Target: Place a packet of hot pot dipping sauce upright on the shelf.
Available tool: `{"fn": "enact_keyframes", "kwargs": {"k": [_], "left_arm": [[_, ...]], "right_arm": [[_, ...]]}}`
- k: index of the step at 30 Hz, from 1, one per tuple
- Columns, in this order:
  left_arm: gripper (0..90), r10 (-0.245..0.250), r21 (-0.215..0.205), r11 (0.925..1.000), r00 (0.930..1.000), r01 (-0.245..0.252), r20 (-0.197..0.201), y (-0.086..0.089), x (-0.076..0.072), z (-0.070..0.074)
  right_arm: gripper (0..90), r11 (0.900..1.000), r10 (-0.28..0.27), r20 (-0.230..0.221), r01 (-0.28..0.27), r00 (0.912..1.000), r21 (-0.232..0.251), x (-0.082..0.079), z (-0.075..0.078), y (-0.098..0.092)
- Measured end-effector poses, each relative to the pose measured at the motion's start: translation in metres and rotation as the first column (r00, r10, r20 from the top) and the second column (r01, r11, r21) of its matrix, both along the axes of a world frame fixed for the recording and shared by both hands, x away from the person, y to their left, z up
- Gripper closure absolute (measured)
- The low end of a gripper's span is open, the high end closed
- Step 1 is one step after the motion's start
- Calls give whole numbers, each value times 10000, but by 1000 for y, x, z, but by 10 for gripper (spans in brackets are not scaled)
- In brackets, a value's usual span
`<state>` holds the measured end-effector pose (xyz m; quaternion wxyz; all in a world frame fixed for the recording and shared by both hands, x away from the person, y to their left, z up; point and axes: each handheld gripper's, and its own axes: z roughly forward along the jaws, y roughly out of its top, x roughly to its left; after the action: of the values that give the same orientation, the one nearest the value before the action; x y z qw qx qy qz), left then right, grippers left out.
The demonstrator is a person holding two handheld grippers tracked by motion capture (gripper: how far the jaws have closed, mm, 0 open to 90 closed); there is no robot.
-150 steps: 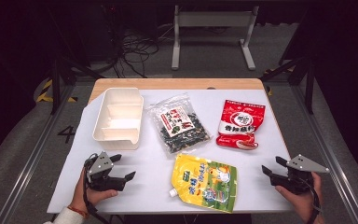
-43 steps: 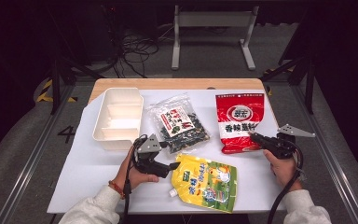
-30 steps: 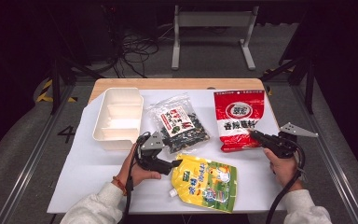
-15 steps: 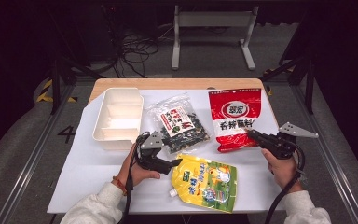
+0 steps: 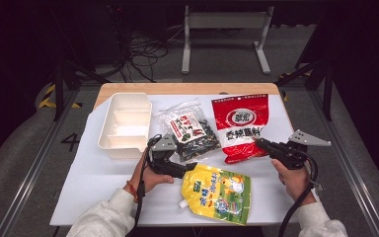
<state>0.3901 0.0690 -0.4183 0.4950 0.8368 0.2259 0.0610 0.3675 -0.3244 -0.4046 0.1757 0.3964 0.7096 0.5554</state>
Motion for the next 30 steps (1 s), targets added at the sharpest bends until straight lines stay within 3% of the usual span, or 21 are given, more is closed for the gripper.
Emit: {"fn": "enact_keyframes", "kwargs": {"k": [3, 8, 11, 12, 17, 19, 22, 23, 24, 25, 26, 27, 30], "left_arm": [[157, -8, -243, 9997, 10000, 6, -70, -6, 4, 4], [153, 39, -643, 9979, 10000, -45, -88, -18, 19, 12], [127, 117, -808, 9966, 9990, -151, -426, -26, 28, 14], [113, 18, -1008, 9949, 9976, -88, -698, -31, 33, 14], [110, -214, -1552, 9879, 9963, 83, -835, -35, 37, 15], [219, -534, -1966, 9797, 9962, 390, -685, -34, 36, 17], [306, -647, -2074, 9769, 9964, 518, -556, -34, 35, 19], [340, -602, -1988, 9788, 9971, 499, -462, -34, 35, 20], [465, -668, -2012, 9779, 9968, 566, -444, -34, 35, 22], [498, -747, -2020, 9771, 9966, 663, -340, -34, 33, 24], [608, -747, -2020, 9771, 9966, 663, -340, -34, 33, 24], [608, -726, -1943, 9785, 9973, 687, -132, -33, 32, 26], [782, -808, -1899, 9782, 9964, 844, 268, -33, 29, 31]], "right_arm": [[849, 9999, 118, 71, -118, 9999, -13, -1, 2, 4], [849, 9970, 758, 295, -753, 9967, -183, -6, 5, 21], [849, 9952, 948, 383, -938, 9948, -278, -8, 6, 27], [848, 9933, 1115, 422, -1100, 9929, -364, -9, 5, 32], [848, 9885, 1454, 490, -1429, 9882, -503, -12, 3, 42], [848, 9855, 1622, 516, -1591, 9854, -597, -14, 2, 49], [847, 9840, 1686, 526, -1649, 9843, -674, -15, 2, 53], [847, 9825, 1736, 544, -1692, 9833, -781, -15, 2, 55], [847, 9797, 1876, 578, -1825, 9805, -832, -16, 1, 57], [847, 9785, 1944, 603, -1892, 9791, -826, -17, 1, 59], [847, 9785, 1944, 603, -1892, 9791, -826, -17, 1, 59], [847, 9772, 1990, 627, -1932, 9780, -876, -18, 2, 60], [846, 9766, 2027, 720, -1963, 9766, -876, -19, 4, 64]]}}
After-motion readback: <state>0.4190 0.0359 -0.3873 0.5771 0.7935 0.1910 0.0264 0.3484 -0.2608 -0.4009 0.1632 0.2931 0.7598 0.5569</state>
